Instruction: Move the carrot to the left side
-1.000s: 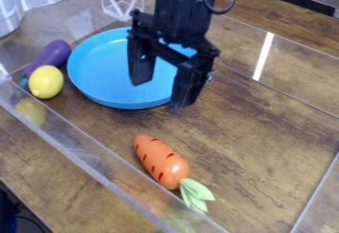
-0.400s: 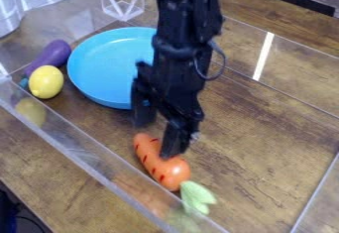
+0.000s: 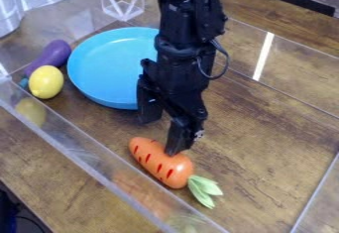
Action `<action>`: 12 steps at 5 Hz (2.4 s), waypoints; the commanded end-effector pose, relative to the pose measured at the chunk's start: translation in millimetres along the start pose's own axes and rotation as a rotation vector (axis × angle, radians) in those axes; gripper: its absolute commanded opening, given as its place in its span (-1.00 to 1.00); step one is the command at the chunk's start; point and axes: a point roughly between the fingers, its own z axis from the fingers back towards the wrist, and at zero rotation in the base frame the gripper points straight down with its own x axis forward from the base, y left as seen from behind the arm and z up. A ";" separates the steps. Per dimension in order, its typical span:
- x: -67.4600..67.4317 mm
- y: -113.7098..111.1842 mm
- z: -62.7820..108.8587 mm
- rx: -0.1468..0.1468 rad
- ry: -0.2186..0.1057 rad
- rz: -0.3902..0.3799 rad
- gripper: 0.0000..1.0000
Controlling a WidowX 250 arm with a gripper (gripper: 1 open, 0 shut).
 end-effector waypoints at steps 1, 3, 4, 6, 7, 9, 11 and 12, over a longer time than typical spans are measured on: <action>-3.3 -6.2 -22.1 -0.007 0.043 -0.016 1.00; -4.6 -3.1 -26.9 -0.005 0.046 -0.013 -1.00; -6.4 -0.6 -23.9 -0.004 0.047 -0.013 -1.00; -11.5 2.5 -19.6 -0.004 0.049 -0.011 -1.00; -14.1 3.8 -18.3 -0.005 0.049 -0.012 -1.00; -18.7 5.3 -15.9 -0.008 0.051 -0.014 -1.00; -19.2 5.0 -14.2 -0.016 0.044 -0.028 -1.00; -19.3 5.5 -13.2 -0.014 0.052 -0.035 -1.00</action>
